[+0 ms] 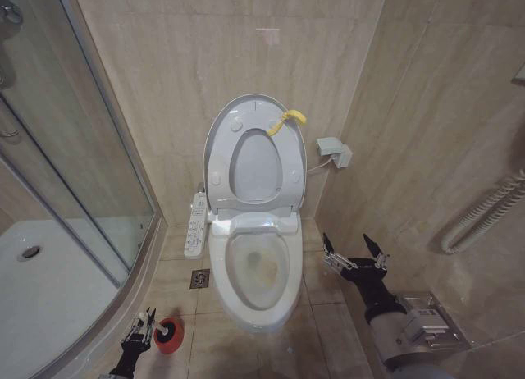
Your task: Open the toilet lid, clean the toilet bowl with a toilet brush, close the toilet lid, and flush.
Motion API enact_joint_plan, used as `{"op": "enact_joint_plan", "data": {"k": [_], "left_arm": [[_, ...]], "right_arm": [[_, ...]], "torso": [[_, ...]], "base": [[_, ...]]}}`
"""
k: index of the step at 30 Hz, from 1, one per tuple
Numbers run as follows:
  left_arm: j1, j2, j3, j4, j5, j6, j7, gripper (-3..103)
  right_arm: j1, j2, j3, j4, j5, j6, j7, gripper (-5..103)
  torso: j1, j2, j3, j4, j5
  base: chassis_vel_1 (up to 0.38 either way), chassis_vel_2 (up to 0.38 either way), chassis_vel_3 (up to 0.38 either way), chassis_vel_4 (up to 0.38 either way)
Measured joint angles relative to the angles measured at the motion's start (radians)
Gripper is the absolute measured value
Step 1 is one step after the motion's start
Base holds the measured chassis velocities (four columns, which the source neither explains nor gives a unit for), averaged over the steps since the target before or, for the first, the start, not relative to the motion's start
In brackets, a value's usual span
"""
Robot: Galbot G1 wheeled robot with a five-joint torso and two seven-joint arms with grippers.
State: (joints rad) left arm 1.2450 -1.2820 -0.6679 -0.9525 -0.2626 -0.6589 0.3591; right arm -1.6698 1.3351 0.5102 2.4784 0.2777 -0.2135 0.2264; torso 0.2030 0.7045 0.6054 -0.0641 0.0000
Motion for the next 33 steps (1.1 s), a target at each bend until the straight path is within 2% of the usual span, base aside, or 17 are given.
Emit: {"op": "enact_joint_plan", "data": {"k": [3,6,7,10,11,15,16,18,19,22,23,26,27,33], "left_arm": [[0.015,0.005,-0.001,-0.033,-0.006,0.011,0.0,19],[0.067,0.016,-0.006,-0.153,-0.028,0.05,-0.013,19],[0.067,0.016,-0.006,-0.153,-0.028,0.05,-0.013,19],[0.133,0.023,-0.019,-0.302,-0.074,0.062,-0.018,19],[0.133,0.023,-0.019,-0.302,-0.074,0.062,-0.018,19],[0.254,0.035,-0.047,-0.522,-0.136,0.101,-0.038,19],[0.254,0.035,-0.047,-0.522,-0.136,0.101,-0.038,19],[0.359,0.035,-0.071,-0.659,-0.173,0.128,-0.083,19],[0.359,0.035,-0.071,-0.659,-0.173,0.128,-0.083,19],[0.497,0.029,-0.092,-0.839,-0.233,0.145,-0.11,19],[0.497,0.029,-0.092,-0.839,-0.233,0.145,-0.11,19],[0.573,0.025,-0.086,-0.958,-0.211,0.128,-0.099,19],[0.573,0.025,-0.086,-0.958,-0.211,0.128,-0.099,19],[0.661,0.007,-0.09,-1.135,-0.204,0.122,-0.09,19]], "right_arm": [[0.0,0.0,0.0,0.0,0.0,0.0,0.0,100],[0.0,0.0,0.0,0.0,0.0,0.0,0.0,100],[0.0,0.0,0.0,0.0,0.0,0.0,0.0,100],[0.0,0.0,0.0,0.0,0.0,0.0,0.0,100],[0.0,0.0,0.0,0.0,0.0,0.0,0.0,100],[0.0,0.0,0.0,0.0,0.0,0.0,0.0,100],[0.0,0.0,0.0,0.0,0.0,0.0,0.0,100],[0.0,0.0,0.0,0.0,0.0,0.0,0.0,100],[0.0,0.0,0.0,0.0,0.0,0.0,0.0,100],[0.0,0.0,0.0,0.0,0.0,0.0,0.0,100],[0.0,0.0,0.0,0.0,0.0,0.0,0.0,100],[0.0,0.0,0.0,0.0,0.0,0.0,0.0,100],[0.0,0.0,0.0,0.0,0.0,0.0,0.0,100],[0.0,0.0,0.0,0.0,0.0,0.0,0.0,100]], "torso": [[0.0,0.0,0.0,0.0,-0.0003],[0.0,0.0,0.0,0.0001,-0.0001],[0.0,0.0,0.0,0.0001,-0.0001],[0.0,0.0,0.0,0.0001,0.0],[0.0,0.0,0.0,0.0001,0.0],[0.0,0.0,0.0,-0.0001,0.0001],[0.0,0.0,0.0,-0.0001,0.0001],[0.0,0.0,0.0,0.0004,0.0001],[0.0,0.0,0.0,0.0004,0.0001],[0.0,0.0,0.0,0.0005,0.0004],[0.0,0.0,0.0,0.0005,0.0004],[0.0,0.0,0.0,-0.0004,-0.0002],[0.0,0.0,0.0,-0.0004,-0.0002],[0.0,0.0,0.0,0.0004,0.0003]], "base": [[0.0,0.0,0.0,0.0],[0.0,0.0,0.0,0.0],[0.0,0.0,0.0,0.0],[0.0,0.0,0.0,0.0],[0.0,0.0,0.0,0.0],[0.0,0.0,0.0,0.0],[0.0,0.0,0.0,0.0],[0.0,0.0,0.0,0.0],[0.0,0.0,0.0,0.0],[0.0,0.0,0.0,0.0],[0.0,0.0,0.0,0.0],[0.0,0.0,0.0,0.0],[0.0,0.0,0.0,0.0],[0.0,0.0,0.0,0.0]]}}
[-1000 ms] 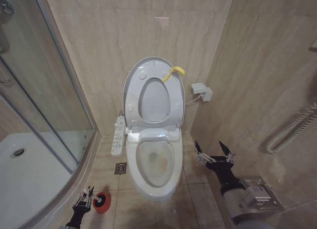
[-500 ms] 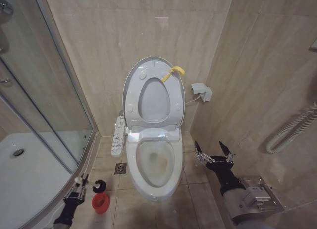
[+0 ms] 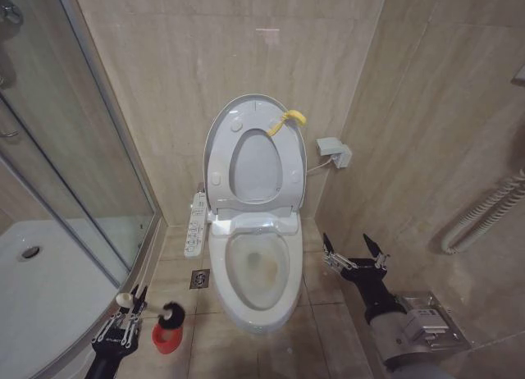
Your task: Open the toilet lid, clean the toilet bowl with a toilet brush, close the toilet lid, and flush.
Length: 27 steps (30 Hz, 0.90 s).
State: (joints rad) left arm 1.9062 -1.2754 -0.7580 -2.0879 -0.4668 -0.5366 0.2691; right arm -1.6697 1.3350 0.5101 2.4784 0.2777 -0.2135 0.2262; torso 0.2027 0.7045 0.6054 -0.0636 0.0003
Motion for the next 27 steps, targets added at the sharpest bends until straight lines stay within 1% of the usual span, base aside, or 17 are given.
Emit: {"op": "enact_joint_plan", "data": {"k": [1,3,5,6,8,9,10,12,13,15,16,18,19,20,22,23,27], "left_arm": [[0.012,0.003,0.0,-0.052,-0.018,0.009,0.0,19],[0.018,0.009,-0.001,-0.1,-0.039,0.025,0.005,19],[0.017,0.032,-0.003,-0.189,-0.113,0.056,0.044,19],[0.017,0.032,-0.003,-0.189,-0.113,0.056,0.044,19],[-0.013,0.064,-0.009,-0.245,-0.211,0.088,0.099,19],[-0.013,0.064,-0.009,-0.245,-0.211,0.088,0.099,19],[-0.035,0.082,-0.011,-0.247,-0.252,0.102,0.117,19],[-0.104,0.127,-0.013,-0.2,-0.339,0.121,0.163,19],[-0.104,0.127,-0.013,-0.2,-0.339,0.121,0.163,19],[-0.189,0.186,-0.002,-0.109,-0.458,0.149,0.203,19],[-0.189,0.186,-0.002,-0.109,-0.458,0.149,0.203,19],[-0.258,0.223,0.006,-0.033,-0.527,0.166,0.218,19],[-0.258,0.223,0.006,-0.033,-0.527,0.166,0.218,19],[-0.296,0.24,0.012,0.003,-0.548,0.171,0.231,19],[-0.385,0.273,0.031,0.077,-0.575,0.183,0.263,19],[-0.385,0.273,0.031,0.077,-0.575,0.183,0.263,19],[-0.511,0.312,0.074,0.197,-0.608,0.192,0.309,19]], "right_arm": [[0.0,0.0,0.0,0.0,0.0,0.0,0.0,100],[0.0,0.0,0.0,0.0,0.0,0.0,0.0,100],[0.0,0.0,0.0,0.0,0.0,0.0,0.0,100],[0.0,0.0,0.0,0.0,0.0,0.0,0.0,100],[0.0,0.0,0.0,0.0,0.0,0.0,0.0,100],[0.0,0.0,0.0,0.0,0.0,0.0,0.0,100],[0.0,0.0,0.0,0.0,0.0,0.0,0.0,100],[0.0,0.0,0.0,0.0,0.0,0.0,0.0,100],[0.0,0.0,0.0,0.0,0.0,0.0,0.0,100],[0.0,0.0,0.0,0.0,0.0,0.0,0.0,100],[0.0,0.0,0.0,0.0,0.0,0.0,0.0,100],[0.0,0.0,0.0,0.0,0.0,0.0,0.0,100],[0.0,0.0,0.0,0.0,0.0,0.0,0.0,100],[0.0,0.0,0.0,0.0,0.0,0.0,0.0,100],[0.0,0.0,0.0,0.0,0.0,0.0,0.0,100],[0.0,0.0,0.0,0.0,0.0,0.0,0.0,100],[0.0,0.0,0.0,0.0,0.0,0.0,0.0,100]], "torso": [[0.0,0.0,0.0,-0.0002,-0.0002],[0.0,0.0,0.0,-0.0004,-0.0001],[0.0,0.0,0.0,-0.0005,-0.0001],[0.0,0.0,0.0,-0.0005,-0.0001],[0.0,0.0,0.0,-0.0005,0.0001],[0.0,0.0,0.0,-0.0005,0.0001],[0.0,0.0,0.0,-0.0002,0.0],[0.0,0.0,0.0,-0.0005,-0.0004],[0.0,0.0,0.0,-0.0005,-0.0004],[0.0,0.0,0.0,-0.0006,-0.0005],[0.0,0.0,0.0,-0.0006,-0.0005],[0.0,0.0,0.0,-0.0004,-0.0007],[0.0,0.0,0.0,-0.0004,-0.0007],[0.0,0.0,0.0,0.0002,-0.0007],[0.0,0.0,0.0,-0.0004,-0.0009],[0.0,0.0,0.0,-0.0004,-0.0009],[0.0,0.0,0.0,-0.0007,-0.0005]], "base": [[0.0,0.0,0.0,0.0],[0.0,0.0,0.0,0.0],[0.0,0.0,0.0,0.0],[0.0,0.0,0.0,0.0],[0.0,0.0,0.0,0.0],[0.0,0.0,0.0,0.0],[0.0,0.0,0.0,0.0],[0.0,0.0,0.0,0.0],[0.0,0.0,0.0,0.0],[0.0,0.0,0.0,0.0],[0.0,0.0,0.0,0.0],[0.0,0.0,0.0,0.0],[0.0,0.0,0.0,0.0],[0.0,0.0,0.0,0.0],[0.0,0.0,0.0,0.0],[0.0,0.0,0.0,0.0],[0.0,0.0,0.0,0.0]]}}
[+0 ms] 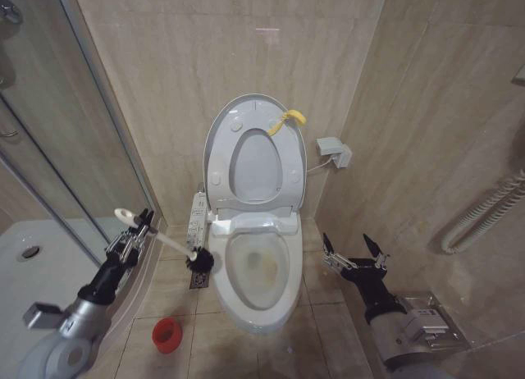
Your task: Open the toilet lid, clean the toilet bowl with a toilet brush, close the toilet lid, and flush.
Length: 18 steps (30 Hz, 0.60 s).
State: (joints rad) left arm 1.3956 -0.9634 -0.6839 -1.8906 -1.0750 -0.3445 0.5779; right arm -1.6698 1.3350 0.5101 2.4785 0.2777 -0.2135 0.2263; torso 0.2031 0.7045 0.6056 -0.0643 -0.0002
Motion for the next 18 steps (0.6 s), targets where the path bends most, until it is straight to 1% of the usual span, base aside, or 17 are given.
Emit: {"op": "enact_joint_plan", "data": {"k": [1,3,4,5,6,9,10,12,14,15,17,18], "left_arm": [[0.0,0.0,0.0,0.0,0.0,0.0,0.0,19],[-0.031,0.003,0.012,0.048,-0.01,0.002,0.017,19],[-0.044,0.003,0.02,0.067,-0.014,0.003,0.02,19],[-0.058,0.002,0.034,0.085,-0.016,0.004,0.022,19],[-0.058,0.002,0.034,0.085,-0.016,0.004,0.022,19],[-0.111,0.001,0.098,0.137,-0.015,0.005,0.024,19],[-0.111,0.001,0.098,0.137,-0.015,0.005,0.024,19],[-0.156,-0.003,0.16,0.167,-0.01,0.007,0.023,19],[-0.194,-0.011,0.208,0.181,0.001,0.011,0.017,19],[-0.194,-0.011,0.208,0.181,0.001,0.011,0.017,19],[-0.237,-0.021,0.251,0.196,0.011,0.014,0.006,19],[-0.258,-0.025,0.269,0.206,0.016,0.015,0.001,19]], "right_arm": [[0.0,0.0,0.0,0.0,0.0,0.0,0.0,100],[0.0,0.0,0.0,0.0,0.0,0.0,0.0,100],[0.0,0.0,0.0,0.0,0.0,0.0,0.0,100],[0.0,0.0,0.0,0.0,0.0,0.0,0.0,100],[0.0,0.0,0.0,0.0,0.0,0.0,0.0,100],[0.0,0.0,0.0,0.0,0.0,0.0,0.0,100],[0.0,0.0,0.0,0.0,0.0,0.0,0.0,100],[0.0,0.0,0.0,0.0,0.0,0.0,0.0,100],[0.0,0.0,0.0,0.0,0.0,0.0,0.0,100],[0.0,0.0,0.0,0.0,0.0,0.0,0.0,100],[0.0,0.0,0.0,0.0,0.0,0.0,0.0,100],[0.0,0.0,0.0,0.0,0.0,0.0,0.0,100]], "torso": [[0.0,0.0,0.0,0.0,0.0],[0.0,0.0,0.0,0.0002,0.0],[0.0,0.0,0.0,0.0008,0.0001],[0.0,0.0,0.0,0.0009,0.0003],[0.0,0.0,0.0,0.0009,0.0003],[0.0,0.0,0.0,0.0004,0.0002],[0.0,0.0,0.0,0.0004,0.0002],[0.0,0.0,0.0,0.0001,0.0001],[0.0,0.0,0.0,0.0003,0.0003],[0.0,0.0,0.0,0.0003,0.0003],[0.0,0.0,0.0,0.0005,0.0004],[0.0,0.0,0.0,0.0003,0.0003]], "base": [[0.0,0.0,0.0,0.0],[0.0,0.0,0.0,0.0],[0.0,0.0,0.0,0.0],[0.0,0.0,0.0,0.0],[0.0,0.0,0.0,0.0],[0.0,0.0,0.0,0.0],[0.0,0.0,0.0,0.0],[0.0,0.0,0.0,0.0],[0.0,0.0,0.0,0.0],[0.0,0.0,0.0,0.0],[0.0,0.0,0.0,0.0],[0.0,0.0,0.0,0.0]]}}
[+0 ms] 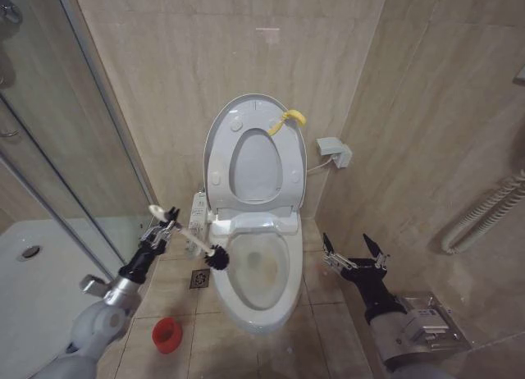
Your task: Open the toilet lid, clean the toilet bowl with a toilet brush, close the toilet lid, and flush.
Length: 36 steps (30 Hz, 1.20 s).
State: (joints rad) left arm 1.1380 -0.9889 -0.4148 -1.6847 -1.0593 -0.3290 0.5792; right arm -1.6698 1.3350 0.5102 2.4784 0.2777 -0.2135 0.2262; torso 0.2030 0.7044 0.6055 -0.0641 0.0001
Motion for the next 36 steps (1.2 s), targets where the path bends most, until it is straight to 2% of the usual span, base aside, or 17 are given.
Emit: {"op": "enact_joint_plan", "data": {"k": [5,7,12,16,17,21,23,30,31,33,36], "left_arm": [[-0.087,-0.011,0.067,0.056,0.014,0.0,-0.013,19],[-0.15,-0.024,0.133,0.118,0.029,-0.014,-0.03,19],[-0.211,-0.047,0.211,0.188,0.054,-0.033,-0.041,19],[-0.283,-0.08,0.31,0.306,0.105,-0.076,-0.054,19],[-0.283,-0.08,0.31,0.306,0.105,-0.076,-0.054,19],[-0.364,-0.114,0.395,0.446,0.154,-0.119,-0.058,19],[-0.377,-0.12,0.407,0.468,0.161,-0.125,-0.058,19],[-0.504,-0.171,0.503,0.68,0.226,-0.162,-0.031,19],[-0.504,-0.171,0.503,0.68,0.226,-0.162,-0.031,19],[-0.56,-0.203,0.556,0.761,0.245,-0.174,-0.025,19],[-0.602,-0.241,0.59,0.816,0.251,-0.179,-0.029,19]], "right_arm": [[0.0,0.0,0.0,0.0,0.0,0.0,0.0,100],[0.0,0.0,0.0,0.0,0.0,0.0,0.0,100],[0.0,0.0,0.0,0.0,0.0,0.0,0.0,100],[0.0,0.0,0.0,0.0,0.0,0.0,0.0,100],[0.0,0.0,0.0,0.0,0.0,0.0,0.0,100],[0.0,0.0,0.0,0.0,0.0,0.0,0.0,100],[0.0,0.0,0.0,0.0,0.0,0.0,0.0,100],[0.0,0.0,0.0,0.0,0.0,0.0,0.0,100],[0.0,0.0,0.0,0.0,0.0,0.0,0.0,100],[0.0,0.0,0.0,0.0,0.0,0.0,0.0,100],[0.0,0.0,0.0,0.0,0.0,0.0,0.0,100]], "torso": [[0.0,0.0,0.0,0.0001,0.0001],[0.0,0.0,0.0,-0.0001,0.0],[0.0,0.0,0.0,0.0,0.0],[0.0,0.0,0.0,0.0,0.0],[0.0,0.0,0.0,0.0,0.0],[0.0,0.0,0.0,0.0002,0.0],[0.0,0.0,0.0,0.0002,0.0],[0.0,0.0,0.0,0.0002,0.0001],[0.0,0.0,0.0,0.0002,0.0001],[0.0,0.0,0.0,0.0003,0.0001],[0.0,0.0,0.0,0.0,0.0001]], "base": [[0.0,0.0,0.0,0.0],[0.0,0.0,0.0,0.0],[0.0,0.0,0.0,0.0],[0.0,0.0,0.0,0.0],[0.0,0.0,0.0,0.0],[0.0,0.0,0.0,0.0],[0.0,0.0,0.0,0.0],[0.0,0.0,0.0,0.0],[0.0,0.0,0.0,0.0],[0.0,0.0,0.0,0.0],[0.0,0.0,0.0,0.0]]}}
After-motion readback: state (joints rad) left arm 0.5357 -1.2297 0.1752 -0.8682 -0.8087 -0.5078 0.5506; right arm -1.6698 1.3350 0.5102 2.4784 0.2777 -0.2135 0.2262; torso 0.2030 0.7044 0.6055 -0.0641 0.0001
